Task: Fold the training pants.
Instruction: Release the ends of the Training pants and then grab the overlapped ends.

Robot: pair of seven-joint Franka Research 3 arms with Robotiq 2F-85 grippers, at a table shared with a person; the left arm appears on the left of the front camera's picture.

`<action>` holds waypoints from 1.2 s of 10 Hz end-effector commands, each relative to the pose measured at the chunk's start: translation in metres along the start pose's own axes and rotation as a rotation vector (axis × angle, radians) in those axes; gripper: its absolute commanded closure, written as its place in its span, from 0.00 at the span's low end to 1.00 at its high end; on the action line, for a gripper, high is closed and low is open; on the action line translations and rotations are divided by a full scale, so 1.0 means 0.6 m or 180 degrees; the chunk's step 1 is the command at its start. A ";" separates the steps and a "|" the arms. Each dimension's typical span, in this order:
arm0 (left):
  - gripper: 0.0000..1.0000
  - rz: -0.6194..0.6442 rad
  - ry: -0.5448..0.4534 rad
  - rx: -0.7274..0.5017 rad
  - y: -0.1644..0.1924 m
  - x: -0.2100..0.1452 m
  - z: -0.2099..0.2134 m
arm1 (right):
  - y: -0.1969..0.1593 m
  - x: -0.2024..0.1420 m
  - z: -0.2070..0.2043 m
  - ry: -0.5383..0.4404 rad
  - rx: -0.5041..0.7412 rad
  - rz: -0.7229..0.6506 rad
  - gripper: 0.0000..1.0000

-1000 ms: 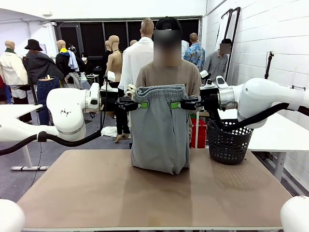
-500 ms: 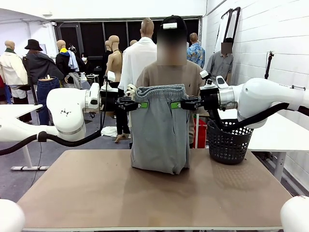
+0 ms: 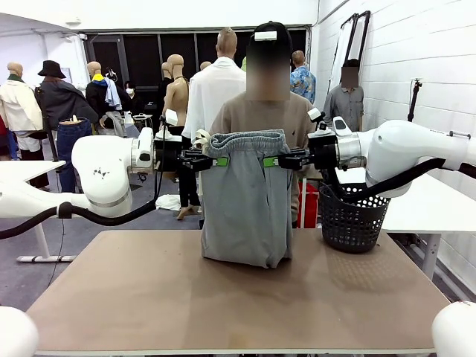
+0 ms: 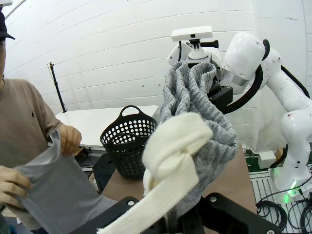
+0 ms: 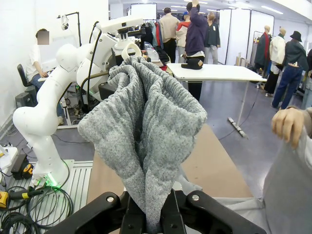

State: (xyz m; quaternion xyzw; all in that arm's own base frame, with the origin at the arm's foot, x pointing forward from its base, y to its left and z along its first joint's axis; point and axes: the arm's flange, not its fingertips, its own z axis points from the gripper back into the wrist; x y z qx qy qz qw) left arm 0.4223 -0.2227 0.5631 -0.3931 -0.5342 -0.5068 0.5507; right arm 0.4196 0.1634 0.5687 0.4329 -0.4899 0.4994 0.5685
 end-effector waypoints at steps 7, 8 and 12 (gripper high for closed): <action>1.00 0.0013 0.0014 -0.0005 -0.002 0.003 -0.003 | 0.001 0.001 -0.001 0.0005 0.0003 0.0006 1.00; 1.00 0.0013 0.0014 -0.0005 -0.002 0.003 -0.003 | 0.001 0.001 -0.001 0.0005 0.0003 0.0006 1.00; 1.00 0.0013 0.0014 -0.0005 -0.002 0.003 -0.003 | 0.001 0.001 -0.001 0.0005 0.0003 0.0006 1.00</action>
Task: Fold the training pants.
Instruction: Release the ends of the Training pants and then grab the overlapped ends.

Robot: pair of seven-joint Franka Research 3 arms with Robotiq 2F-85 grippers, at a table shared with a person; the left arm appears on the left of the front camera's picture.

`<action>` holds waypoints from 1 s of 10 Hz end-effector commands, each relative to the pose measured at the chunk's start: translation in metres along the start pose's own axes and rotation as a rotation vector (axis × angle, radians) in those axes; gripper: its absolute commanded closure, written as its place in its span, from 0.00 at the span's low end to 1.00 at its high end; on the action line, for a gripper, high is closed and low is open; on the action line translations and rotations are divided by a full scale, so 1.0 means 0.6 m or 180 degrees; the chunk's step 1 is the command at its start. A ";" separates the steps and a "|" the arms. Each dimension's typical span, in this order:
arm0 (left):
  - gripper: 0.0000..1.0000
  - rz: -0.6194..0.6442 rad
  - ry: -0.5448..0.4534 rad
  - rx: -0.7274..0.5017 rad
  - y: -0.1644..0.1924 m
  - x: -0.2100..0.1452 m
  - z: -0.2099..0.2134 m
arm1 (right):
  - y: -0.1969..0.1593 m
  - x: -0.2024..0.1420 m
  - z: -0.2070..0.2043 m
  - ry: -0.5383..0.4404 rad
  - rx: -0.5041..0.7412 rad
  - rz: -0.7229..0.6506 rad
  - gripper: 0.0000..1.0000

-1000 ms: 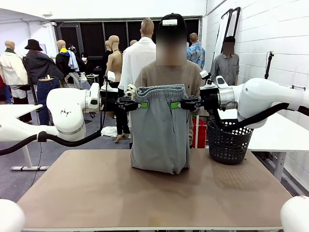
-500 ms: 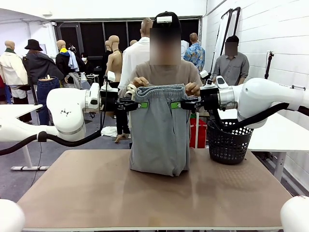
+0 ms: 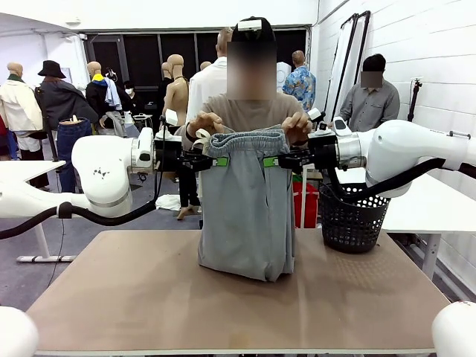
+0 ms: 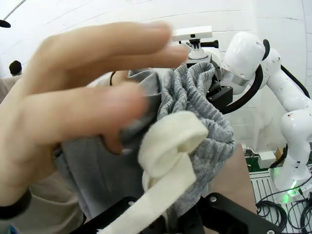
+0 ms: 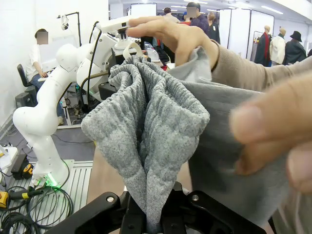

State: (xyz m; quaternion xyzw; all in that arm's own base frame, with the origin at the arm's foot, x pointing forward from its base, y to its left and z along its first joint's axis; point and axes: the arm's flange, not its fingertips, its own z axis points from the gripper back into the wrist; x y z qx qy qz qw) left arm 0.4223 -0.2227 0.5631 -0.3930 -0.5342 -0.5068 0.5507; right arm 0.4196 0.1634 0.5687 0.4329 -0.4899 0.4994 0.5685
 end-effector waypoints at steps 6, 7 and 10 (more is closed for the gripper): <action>1.00 0.0013 0.0014 -0.0005 -0.002 0.003 -0.003 | 0.001 0.001 -0.001 0.0005 0.0003 0.0006 1.00; 1.00 0.0013 0.0014 -0.0005 -0.002 0.003 -0.003 | 0.001 0.001 -0.001 0.0005 0.0003 0.0006 1.00; 1.00 0.0013 0.0014 -0.0005 -0.002 0.003 -0.003 | 0.001 0.001 -0.001 0.0005 0.0003 0.0006 1.00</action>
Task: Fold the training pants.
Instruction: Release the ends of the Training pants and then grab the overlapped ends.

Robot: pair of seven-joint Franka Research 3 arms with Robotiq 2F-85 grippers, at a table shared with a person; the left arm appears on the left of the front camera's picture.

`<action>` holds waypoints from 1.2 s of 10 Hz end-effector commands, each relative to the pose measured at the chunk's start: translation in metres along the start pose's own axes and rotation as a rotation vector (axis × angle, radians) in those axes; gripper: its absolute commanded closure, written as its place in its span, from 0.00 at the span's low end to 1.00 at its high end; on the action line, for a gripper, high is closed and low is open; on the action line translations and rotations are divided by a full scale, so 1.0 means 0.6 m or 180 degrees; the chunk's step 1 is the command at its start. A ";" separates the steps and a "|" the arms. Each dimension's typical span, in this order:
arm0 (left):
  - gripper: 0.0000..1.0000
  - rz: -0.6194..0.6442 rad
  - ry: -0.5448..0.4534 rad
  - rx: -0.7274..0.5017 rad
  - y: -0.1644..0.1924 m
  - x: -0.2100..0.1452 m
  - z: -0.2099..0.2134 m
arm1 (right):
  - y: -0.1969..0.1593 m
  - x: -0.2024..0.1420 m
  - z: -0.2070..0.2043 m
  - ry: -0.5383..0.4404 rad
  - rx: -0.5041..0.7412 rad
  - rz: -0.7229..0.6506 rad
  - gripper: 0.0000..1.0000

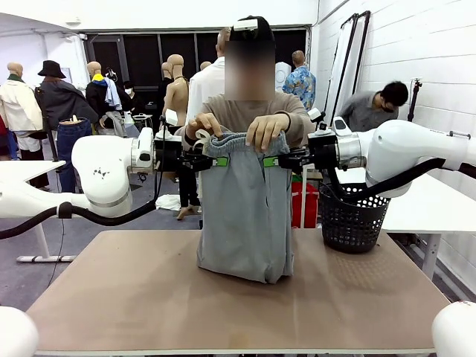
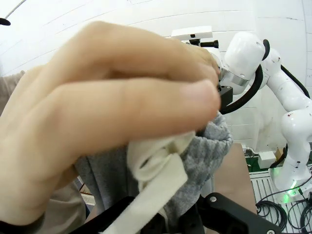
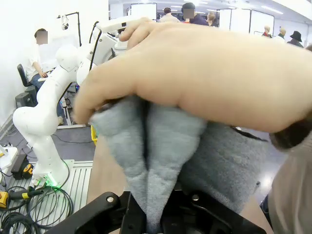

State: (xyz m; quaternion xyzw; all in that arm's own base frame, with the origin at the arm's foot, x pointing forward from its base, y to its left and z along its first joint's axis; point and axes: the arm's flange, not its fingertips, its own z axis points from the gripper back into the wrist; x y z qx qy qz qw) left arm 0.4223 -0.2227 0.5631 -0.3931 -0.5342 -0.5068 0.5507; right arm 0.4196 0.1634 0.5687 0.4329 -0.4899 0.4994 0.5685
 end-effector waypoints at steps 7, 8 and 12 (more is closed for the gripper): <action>1.00 0.0013 0.0014 -0.0005 -0.002 0.003 -0.003 | 0.001 0.001 -0.001 0.0005 0.0003 0.0006 1.00; 1.00 0.0013 0.0014 -0.0005 -0.002 0.003 -0.003 | 0.001 0.001 -0.001 0.0005 0.0003 0.0006 1.00; 1.00 0.0013 0.0014 -0.0005 -0.002 0.003 -0.003 | 0.001 0.001 -0.001 0.0005 0.0003 0.0006 1.00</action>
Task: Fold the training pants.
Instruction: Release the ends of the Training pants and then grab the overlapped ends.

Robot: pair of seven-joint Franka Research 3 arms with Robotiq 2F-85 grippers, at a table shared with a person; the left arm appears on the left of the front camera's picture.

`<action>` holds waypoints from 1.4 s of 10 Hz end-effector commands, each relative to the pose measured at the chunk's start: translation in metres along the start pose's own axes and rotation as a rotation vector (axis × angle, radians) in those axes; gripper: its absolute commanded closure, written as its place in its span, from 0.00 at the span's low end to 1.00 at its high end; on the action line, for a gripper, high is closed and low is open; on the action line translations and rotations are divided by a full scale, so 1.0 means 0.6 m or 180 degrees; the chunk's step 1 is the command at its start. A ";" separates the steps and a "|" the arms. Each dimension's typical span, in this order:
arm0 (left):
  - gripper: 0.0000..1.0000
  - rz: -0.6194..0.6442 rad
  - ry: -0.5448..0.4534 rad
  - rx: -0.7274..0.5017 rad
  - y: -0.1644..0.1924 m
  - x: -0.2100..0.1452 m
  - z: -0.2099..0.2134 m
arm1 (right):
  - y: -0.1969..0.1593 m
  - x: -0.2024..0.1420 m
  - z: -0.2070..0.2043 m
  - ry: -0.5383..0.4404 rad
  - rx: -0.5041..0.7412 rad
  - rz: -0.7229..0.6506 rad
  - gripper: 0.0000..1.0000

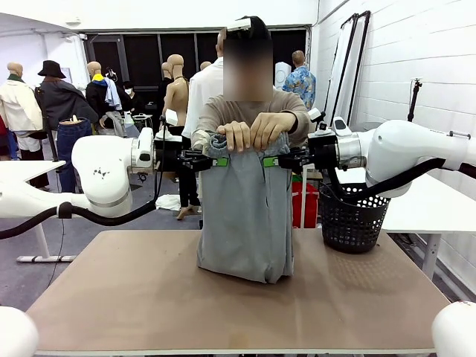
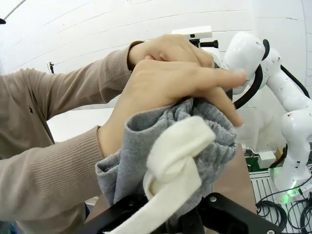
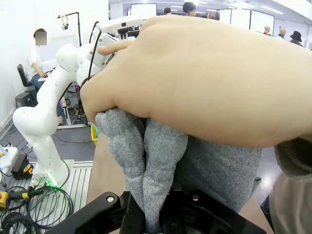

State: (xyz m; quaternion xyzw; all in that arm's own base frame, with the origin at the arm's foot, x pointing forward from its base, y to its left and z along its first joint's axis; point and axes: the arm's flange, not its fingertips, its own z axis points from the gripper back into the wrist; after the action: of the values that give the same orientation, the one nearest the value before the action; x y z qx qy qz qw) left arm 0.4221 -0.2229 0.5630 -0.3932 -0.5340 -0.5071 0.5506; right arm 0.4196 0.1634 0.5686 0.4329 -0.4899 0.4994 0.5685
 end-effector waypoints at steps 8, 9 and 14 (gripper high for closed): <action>1.00 0.0014 0.0014 -0.0003 -0.001 0.003 -0.002 | 0.001 0.001 -0.001 0.0005 0.0003 0.0006 1.00; 1.00 0.0014 0.0014 -0.0003 -0.001 0.003 -0.002 | 0.001 0.001 -0.001 0.0005 0.0003 0.0006 1.00; 1.00 0.0014 0.0014 -0.0003 -0.001 0.003 -0.002 | 0.001 0.001 -0.001 0.0005 0.0003 0.0006 1.00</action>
State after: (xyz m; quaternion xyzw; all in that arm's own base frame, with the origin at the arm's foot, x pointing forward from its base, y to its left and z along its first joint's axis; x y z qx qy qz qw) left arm 0.4223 -0.2224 0.5630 -0.3942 -0.5341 -0.5064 0.5504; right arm 0.4196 0.1632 0.5686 0.4331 -0.4900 0.4992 0.5685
